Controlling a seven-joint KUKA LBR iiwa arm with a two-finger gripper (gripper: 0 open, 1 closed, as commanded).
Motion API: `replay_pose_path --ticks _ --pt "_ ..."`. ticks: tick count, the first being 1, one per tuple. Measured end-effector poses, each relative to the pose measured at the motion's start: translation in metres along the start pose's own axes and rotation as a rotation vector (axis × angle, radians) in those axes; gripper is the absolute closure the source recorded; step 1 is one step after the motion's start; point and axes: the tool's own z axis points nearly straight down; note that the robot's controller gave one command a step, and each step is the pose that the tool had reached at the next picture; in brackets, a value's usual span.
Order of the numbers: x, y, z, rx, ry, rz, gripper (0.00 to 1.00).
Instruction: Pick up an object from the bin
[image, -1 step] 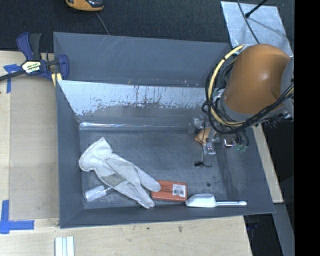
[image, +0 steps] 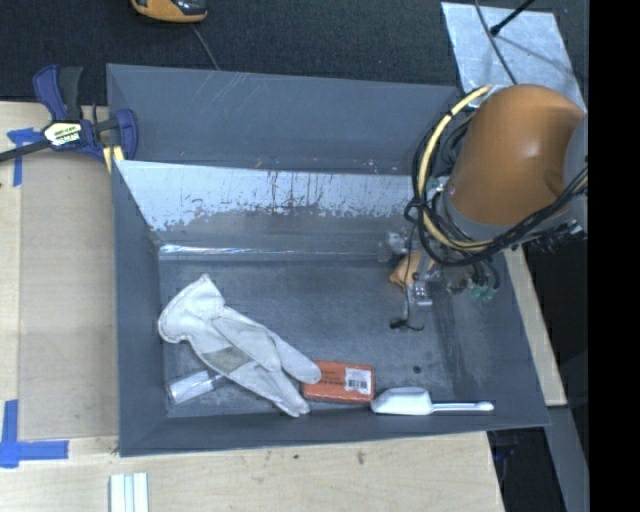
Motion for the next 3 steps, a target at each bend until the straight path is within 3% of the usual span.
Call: replay_pose_path --ticks 1,2,3 --pt "0.015 0.023 0.062 0.000 -0.004 -0.006 0.00" --pt "0.043 0.069 0.066 0.000 0.007 0.085 0.00" --pt "0.059 0.060 0.085 0.000 0.005 0.096 0.00"
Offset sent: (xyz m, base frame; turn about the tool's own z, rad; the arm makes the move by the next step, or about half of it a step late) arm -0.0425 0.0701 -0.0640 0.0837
